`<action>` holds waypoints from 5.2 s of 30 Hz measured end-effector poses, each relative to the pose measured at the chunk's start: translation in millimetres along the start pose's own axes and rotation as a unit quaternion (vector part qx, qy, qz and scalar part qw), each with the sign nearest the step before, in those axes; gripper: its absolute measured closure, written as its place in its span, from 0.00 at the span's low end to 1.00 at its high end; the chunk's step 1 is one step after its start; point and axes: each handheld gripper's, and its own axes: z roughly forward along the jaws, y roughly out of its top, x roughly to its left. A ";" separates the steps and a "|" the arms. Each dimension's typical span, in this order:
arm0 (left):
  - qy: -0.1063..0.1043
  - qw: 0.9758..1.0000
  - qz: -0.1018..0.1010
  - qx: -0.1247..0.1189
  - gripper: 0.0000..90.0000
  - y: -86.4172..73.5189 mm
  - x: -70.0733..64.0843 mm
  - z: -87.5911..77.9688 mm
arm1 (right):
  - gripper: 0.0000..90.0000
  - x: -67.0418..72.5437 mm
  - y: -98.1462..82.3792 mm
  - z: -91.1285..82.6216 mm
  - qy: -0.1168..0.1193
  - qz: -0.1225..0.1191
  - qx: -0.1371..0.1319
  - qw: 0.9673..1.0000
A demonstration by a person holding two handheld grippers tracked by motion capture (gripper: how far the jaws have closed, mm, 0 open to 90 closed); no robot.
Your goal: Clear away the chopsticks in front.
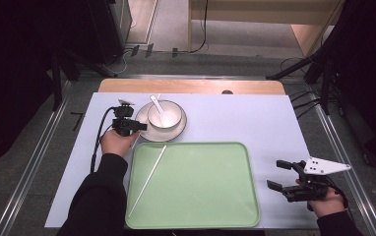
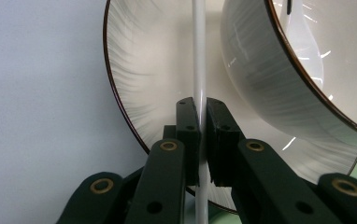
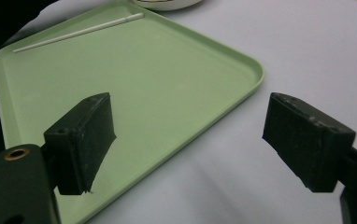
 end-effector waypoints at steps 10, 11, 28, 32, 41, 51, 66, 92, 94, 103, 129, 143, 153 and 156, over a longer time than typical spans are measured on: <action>-0.007 1.000 -0.021 -0.020 0.96 2.3 6.7 -17.4 | 0.19 0.0 0.3 -0.5 0.000 -0.001 -0.003 1.000; -0.008 0.999 -0.024 -0.024 0.96 2.4 7.7 -19.6 | 0.19 0.0 0.3 -0.5 0.000 -0.001 -0.003 1.000; -0.020 0.996 -0.043 -0.076 0.96 3.0 17.7 -68.5 | 0.19 -0.2 2.3 1.3 0.003 -0.002 -0.003 1.000; -0.023 0.995 -0.032 -0.086 0.96 3.7 10.5 -79.9 | 0.19 -0.7 3.1 2.2 0.004 -0.004 -0.004 1.000; -0.041 0.994 -0.004 -0.104 0.96 0.1 -17.7 -100.5 | 0.19 -0.8 4.7 3.2 0.005 -0.005 -0.005 1.000; -0.069 0.992 0.027 -0.098 0.96 -16.6 -49.2 -115.6 | 0.19 -0.6 5.2 3.4 0.006 -0.006 -0.005 1.000; -0.083 0.992 0.047 -0.077 0.96 -67.4 -76.3 -116.0 | 0.19 -0.3 6.0 3.1 0.007 -0.011 -0.007 1.000; -0.093 0.994 0.049 -0.012 0.96 -150.9 -98.0 -93.3 | 0.19 0.1 6.2 3.0 0.007 -0.011 -0.006 1.000; -0.090 0.995 0.045 -0.006 0.96 -153.5 -96.0 -90.0 | 0.19 0.2 6.2 3.0 0.007 -0.011 -0.006 1.000; -0.065 0.997 0.028 0.032 0.95 -155.4 -83.0 -67.9 | 0.19 -0.8 6.0 1.6 0.006 -0.008 -0.009 1.000; -0.033 0.996 0.023 0.075 0.91 -156.2 -70.2 -51.6 | 0.19 0.7 6.4 3.9 0.011 -0.013 -0.005 1.000; -0.062 0.996 0.039 0.043 0.72 -150.4 -64.3 -66.9 | 0.19 0.8 5.9 5.3 0.014 -0.011 -0.001 1.000; -0.092 0.991 0.099 -0.019 0.45 -139.5 -40.3 -89.4 | 0.19 1.7 5.7 5.9 0.016 -0.011 0.002 1.000; -0.090 0.989 0.116 -0.030 0.42 -140.8 -31.7 -96.3 | 0.19 1.6 5.8 6.1 0.015 -0.010 0.003 1.000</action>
